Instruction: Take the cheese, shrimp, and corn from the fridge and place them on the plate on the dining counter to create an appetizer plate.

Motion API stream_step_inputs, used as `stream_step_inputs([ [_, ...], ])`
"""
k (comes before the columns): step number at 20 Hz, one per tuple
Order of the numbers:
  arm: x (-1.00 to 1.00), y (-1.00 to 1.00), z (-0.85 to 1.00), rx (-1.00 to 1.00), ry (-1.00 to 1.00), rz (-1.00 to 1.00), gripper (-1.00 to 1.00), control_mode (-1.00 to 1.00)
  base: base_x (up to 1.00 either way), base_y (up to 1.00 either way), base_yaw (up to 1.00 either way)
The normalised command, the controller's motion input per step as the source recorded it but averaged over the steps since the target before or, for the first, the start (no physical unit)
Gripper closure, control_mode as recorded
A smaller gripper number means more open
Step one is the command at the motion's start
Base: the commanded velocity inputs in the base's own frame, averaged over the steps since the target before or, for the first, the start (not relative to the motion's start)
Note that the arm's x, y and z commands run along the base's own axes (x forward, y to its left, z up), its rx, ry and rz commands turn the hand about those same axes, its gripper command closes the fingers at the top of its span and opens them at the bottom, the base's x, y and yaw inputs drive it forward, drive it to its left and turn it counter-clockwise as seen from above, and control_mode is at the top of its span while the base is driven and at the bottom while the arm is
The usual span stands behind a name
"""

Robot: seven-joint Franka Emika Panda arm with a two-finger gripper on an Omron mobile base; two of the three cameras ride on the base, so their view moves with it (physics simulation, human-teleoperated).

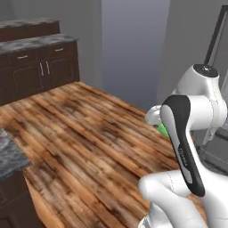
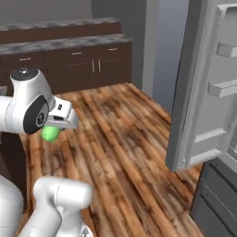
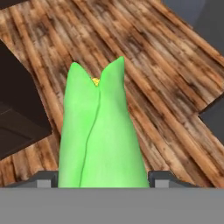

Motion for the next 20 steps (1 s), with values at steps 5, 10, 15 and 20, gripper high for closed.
stream_step_inputs([
  [5, 0.0, 0.0, 0.0, 0.0, 0.0, 0.0, 1.0, 1.0, 1.0, -0.19, 0.28],
  [10, 0.0, 0.0, 0.0, 0.0, 0.0, 0.0, 1.0, 1.0, 1.0, -0.17, 0.18],
  [15, 0.0, 0.0, 0.0, 0.0, 0.0, 0.0, 1.0, 1.0, 1.0, 0.0, 0.04],
  [20, 0.0, 0.0, 0.0, 0.0, 0.0, 0.0, 1.0, 1.0, 1.0, 0.06, 0.0],
])
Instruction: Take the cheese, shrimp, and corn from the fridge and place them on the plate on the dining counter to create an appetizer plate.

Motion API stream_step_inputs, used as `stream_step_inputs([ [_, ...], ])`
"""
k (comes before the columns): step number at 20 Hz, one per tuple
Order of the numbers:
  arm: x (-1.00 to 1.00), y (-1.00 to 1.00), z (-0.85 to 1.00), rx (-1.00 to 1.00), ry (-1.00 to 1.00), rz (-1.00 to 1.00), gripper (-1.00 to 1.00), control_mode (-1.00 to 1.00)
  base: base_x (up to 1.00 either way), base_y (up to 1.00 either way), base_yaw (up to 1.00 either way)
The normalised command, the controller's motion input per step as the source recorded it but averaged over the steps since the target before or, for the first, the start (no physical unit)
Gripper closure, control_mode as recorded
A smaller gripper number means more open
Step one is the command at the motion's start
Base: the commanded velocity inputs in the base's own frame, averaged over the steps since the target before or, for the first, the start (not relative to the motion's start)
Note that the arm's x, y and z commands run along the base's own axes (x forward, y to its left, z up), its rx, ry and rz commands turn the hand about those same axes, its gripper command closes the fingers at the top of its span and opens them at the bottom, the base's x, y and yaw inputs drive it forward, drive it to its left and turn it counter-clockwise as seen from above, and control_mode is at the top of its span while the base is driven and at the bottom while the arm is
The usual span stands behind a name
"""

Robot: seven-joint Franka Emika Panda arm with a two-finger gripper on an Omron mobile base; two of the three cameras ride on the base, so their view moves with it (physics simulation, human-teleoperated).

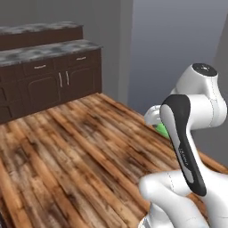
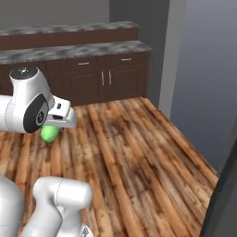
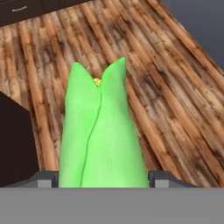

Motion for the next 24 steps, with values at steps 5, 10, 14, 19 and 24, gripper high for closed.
stream_step_inputs([
  [5, 0.0, 0.0, 0.0, 0.0, 0.0, 0.0, 1.0, 1.0, 1.0, 0.16, 0.0],
  [10, 0.0, 0.0, 0.0, 0.0, 0.0, 0.0, 1.0, 1.0, 1.0, 0.28, 0.0],
  [14, 0.0, 0.0, 0.0, 0.0, 0.0, 0.0, 1.0, 1.0, 1.0, 0.38, 0.03],
  [19, 0.0, 0.0, 0.0, 0.0, 0.0, 0.0, 1.0, 1.0, 1.0, 0.13, 0.36],
  [24, 0.0, 0.0, 0.0, 0.0, 0.0, 0.0, 1.0, 1.0, 1.0, 0.0, 0.39],
])
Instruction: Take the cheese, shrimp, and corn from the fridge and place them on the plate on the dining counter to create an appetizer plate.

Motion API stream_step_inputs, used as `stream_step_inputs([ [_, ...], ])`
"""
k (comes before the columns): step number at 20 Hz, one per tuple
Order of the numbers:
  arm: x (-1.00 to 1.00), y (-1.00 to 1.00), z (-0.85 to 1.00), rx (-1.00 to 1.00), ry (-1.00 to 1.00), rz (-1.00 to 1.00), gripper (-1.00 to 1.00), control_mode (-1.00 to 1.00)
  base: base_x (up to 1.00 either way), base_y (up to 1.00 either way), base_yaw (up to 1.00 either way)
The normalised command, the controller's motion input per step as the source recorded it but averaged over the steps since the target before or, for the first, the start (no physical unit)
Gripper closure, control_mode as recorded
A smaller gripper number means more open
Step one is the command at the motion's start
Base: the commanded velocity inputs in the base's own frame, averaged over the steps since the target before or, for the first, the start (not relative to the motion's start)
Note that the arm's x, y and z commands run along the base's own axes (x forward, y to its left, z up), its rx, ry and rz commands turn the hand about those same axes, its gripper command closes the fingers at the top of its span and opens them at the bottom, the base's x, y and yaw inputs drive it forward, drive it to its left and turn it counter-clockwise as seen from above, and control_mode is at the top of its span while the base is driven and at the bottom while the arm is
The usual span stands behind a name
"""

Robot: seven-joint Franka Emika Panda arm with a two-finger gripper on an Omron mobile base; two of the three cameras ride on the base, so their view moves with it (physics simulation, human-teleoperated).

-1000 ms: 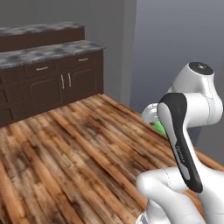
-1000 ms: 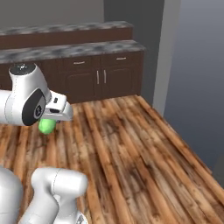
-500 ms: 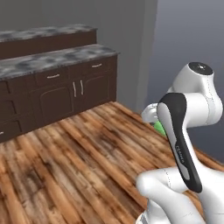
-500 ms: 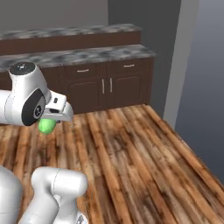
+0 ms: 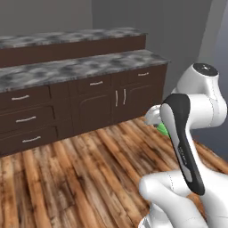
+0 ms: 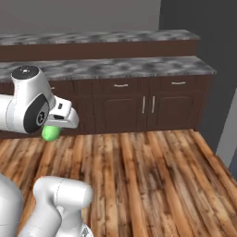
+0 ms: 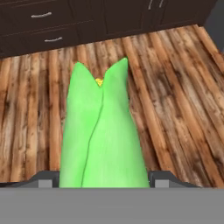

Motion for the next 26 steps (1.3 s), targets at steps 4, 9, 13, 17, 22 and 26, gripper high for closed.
stream_step_inputs([
  [4, 0.0, 0.0, 0.0, 0.0, 0.0, 0.0, 1.0, 1.0, 1.0, 0.0, 0.42],
  [9, 0.0, 0.0, 0.0, 0.0, 0.0, 0.0, 1.0, 1.0, 1.0, 0.0, 0.5],
  [13, 0.0, 0.0, 0.0, 0.0, 0.0, 0.0, 1.0, 1.0, 1.0, 0.0, 0.54],
  [17, 0.0, 0.0, 0.0, 0.0, 0.0, 0.0, 1.0, 1.0, 1.0, 0.0, 0.56],
  [22, 0.0, 0.0, 0.0, 0.0, 0.0, 0.0, 1.0, 1.0, 1.0, 0.0, 0.54],
  [26, 0.0, 0.0, 0.0, 0.0, 0.0, 0.0, 1.0, 1.0, 1.0, 0.09, 0.47],
])
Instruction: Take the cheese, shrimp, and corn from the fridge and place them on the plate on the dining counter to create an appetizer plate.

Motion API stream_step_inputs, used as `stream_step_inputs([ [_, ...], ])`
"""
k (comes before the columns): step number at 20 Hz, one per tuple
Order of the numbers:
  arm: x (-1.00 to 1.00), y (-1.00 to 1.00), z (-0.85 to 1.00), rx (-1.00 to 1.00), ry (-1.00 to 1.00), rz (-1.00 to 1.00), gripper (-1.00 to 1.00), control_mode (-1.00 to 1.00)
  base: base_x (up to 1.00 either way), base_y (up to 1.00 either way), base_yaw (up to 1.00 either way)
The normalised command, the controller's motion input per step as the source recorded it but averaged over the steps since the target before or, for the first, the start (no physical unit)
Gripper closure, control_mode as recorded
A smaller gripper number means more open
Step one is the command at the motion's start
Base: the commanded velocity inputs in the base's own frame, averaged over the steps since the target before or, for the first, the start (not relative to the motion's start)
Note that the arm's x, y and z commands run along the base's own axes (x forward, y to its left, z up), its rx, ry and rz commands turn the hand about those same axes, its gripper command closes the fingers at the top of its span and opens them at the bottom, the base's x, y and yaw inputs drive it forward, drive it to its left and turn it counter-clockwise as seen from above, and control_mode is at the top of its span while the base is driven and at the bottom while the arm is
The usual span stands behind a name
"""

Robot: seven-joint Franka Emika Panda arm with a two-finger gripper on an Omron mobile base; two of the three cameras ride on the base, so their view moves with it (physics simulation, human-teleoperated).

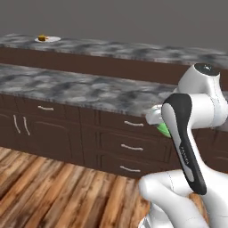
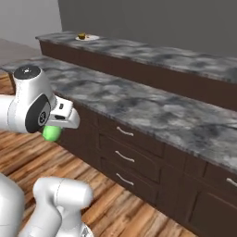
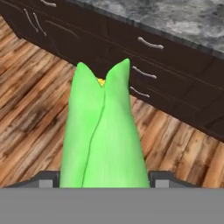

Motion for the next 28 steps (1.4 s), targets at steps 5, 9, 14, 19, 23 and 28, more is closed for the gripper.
stream_step_inputs([
  [5, 0.0, 0.0, 0.0, 0.0, 0.0, 0.0, 1.0, 1.0, 1.0, 0.64, 0.29],
  [9, 0.0, 0.0, 0.0, 0.0, 0.0, 0.0, 1.0, 1.0, 1.0, 0.99, 0.0],
  [14, 0.0, 0.0, 0.0, 0.0, 0.0, 0.0, 1.0, 1.0, 1.0, 1.0, -0.15],
  [19, 0.0, 0.0, 0.0, 0.0, 0.0, 0.0, 1.0, 1.0, 0.88, 1.0, -0.26],
  [23, 0.0, 0.0, 0.0, 0.0, 0.0, 0.0, 1.0, 1.0, 0.63, 1.0, -0.35],
  [28, 0.0, 0.0, 0.0, 0.0, 0.0, 0.0, 1.0, 1.0, 0.52, 1.0, -0.36],
])
